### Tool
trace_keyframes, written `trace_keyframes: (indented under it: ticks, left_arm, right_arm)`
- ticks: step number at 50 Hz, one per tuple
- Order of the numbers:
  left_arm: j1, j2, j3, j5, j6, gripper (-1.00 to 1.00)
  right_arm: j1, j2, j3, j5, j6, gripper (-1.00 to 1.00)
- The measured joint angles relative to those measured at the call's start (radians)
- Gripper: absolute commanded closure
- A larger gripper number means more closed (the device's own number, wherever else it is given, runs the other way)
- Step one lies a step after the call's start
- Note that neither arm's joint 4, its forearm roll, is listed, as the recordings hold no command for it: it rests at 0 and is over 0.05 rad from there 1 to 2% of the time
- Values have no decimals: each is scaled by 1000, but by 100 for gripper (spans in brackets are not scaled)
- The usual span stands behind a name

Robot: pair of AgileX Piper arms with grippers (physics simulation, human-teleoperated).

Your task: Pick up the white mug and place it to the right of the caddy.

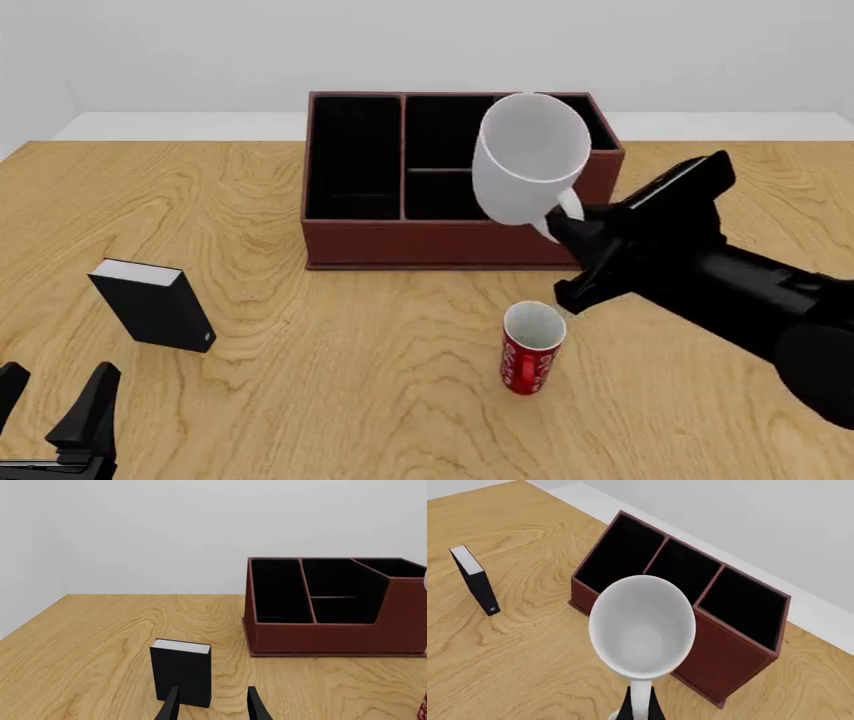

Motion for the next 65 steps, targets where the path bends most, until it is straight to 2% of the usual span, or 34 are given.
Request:
trace_keyframes:
  ticks: [24, 38, 65]
  left_arm:
    - [0, 0, 0, 0, 0, -100]
    - [0, 0, 0, 0, 0, -100]
    - [0, 0, 0, 0, 0, -100]
  right_arm:
    - [-180, -222, 85, 103, -4, 100]
    - [-260, -325, 91, 175, -4, 100]
    - [-406, -410, 83, 242, 19, 100]
